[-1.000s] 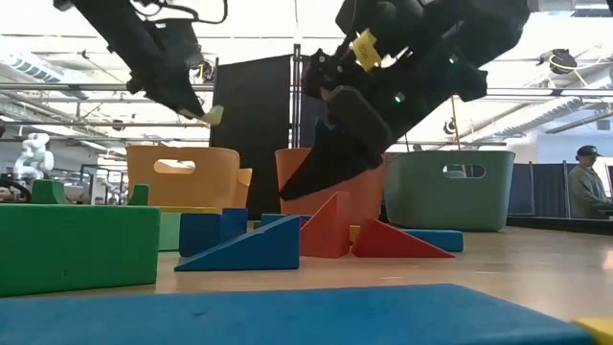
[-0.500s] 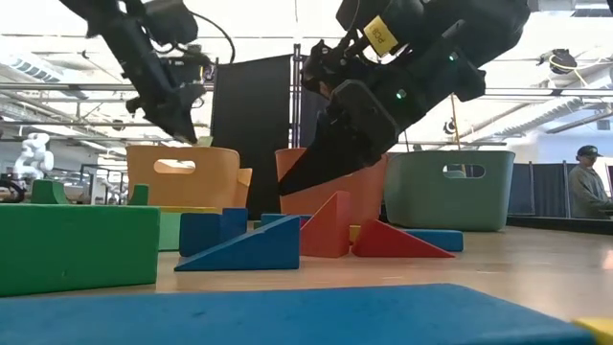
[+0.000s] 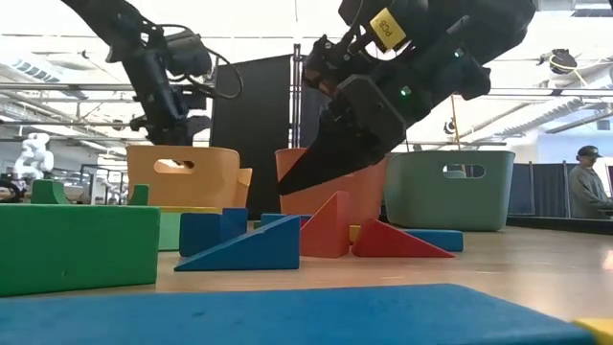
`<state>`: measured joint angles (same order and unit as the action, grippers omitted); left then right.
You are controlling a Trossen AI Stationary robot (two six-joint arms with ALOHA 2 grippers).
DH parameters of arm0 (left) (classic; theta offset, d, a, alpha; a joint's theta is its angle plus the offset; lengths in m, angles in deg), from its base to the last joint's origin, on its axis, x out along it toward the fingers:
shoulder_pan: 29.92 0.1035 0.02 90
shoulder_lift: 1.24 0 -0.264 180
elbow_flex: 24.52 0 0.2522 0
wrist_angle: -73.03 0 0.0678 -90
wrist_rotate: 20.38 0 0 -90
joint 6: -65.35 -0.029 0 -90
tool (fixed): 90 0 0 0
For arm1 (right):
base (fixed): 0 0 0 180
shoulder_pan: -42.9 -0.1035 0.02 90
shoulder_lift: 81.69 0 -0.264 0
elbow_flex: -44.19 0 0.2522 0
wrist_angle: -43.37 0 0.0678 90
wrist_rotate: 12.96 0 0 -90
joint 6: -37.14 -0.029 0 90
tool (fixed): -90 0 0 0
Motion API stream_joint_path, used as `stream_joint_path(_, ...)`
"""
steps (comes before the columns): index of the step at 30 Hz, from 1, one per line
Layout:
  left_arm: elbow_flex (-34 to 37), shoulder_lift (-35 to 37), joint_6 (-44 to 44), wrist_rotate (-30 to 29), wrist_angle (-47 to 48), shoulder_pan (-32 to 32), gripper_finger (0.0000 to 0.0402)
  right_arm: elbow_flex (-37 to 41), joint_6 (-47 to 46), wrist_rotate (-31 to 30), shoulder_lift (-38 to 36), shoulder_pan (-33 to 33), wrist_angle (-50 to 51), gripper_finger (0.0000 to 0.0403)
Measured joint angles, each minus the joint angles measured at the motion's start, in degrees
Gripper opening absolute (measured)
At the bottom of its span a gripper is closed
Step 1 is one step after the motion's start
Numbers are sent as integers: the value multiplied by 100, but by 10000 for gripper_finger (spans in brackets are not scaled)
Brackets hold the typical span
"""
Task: Sort blocks by size
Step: Put the top light green arch block into the yellow bin, then put the yellow arch block into the yellow bin
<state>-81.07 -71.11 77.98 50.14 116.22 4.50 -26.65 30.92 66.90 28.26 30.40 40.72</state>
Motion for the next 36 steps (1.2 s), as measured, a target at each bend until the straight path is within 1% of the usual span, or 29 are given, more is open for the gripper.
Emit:
stream_joint_path(3,0,-171,-4,289,-11,137,134,-2,-11,-21,2,1,-49,153)
stream_joint_path(8,0,-403,-120,442,-68,240,144,-2,-16,-34,4,1,-476,153)
stream_joint_path(12,0,-473,-159,448,-87,239,146,-2,-29,-34,4,1,-575,153)
stream_joint_path(14,0,-473,-356,499,-93,237,147,-2,-53,-50,4,1,-570,153)
stream_joint_path(16,0,-473,-562,597,-93,230,147,-2,-57,-194,4,-1,-579,153)
stream_joint_path(18,0,-471,-589,601,-94,231,148,-2,-39,-398,4,-10,-609,153)
stream_joint_path(20,0,-471,-625,603,-92,231,148,-2,-13,-475,4,-9,-616,153)
stream_joint_path(30,0,-471,-899,605,-90,224,150,-2,0,-464,4,-10,-655,153)
stream_joint_path(32,0,-471,-897,628,-85,224,159,-2,-4,-455,4,-10,-655,153)
stream_joint_path(36,0,-469,-901,649,-87,224,200,-2,0,-453,4,-10,-655,153)
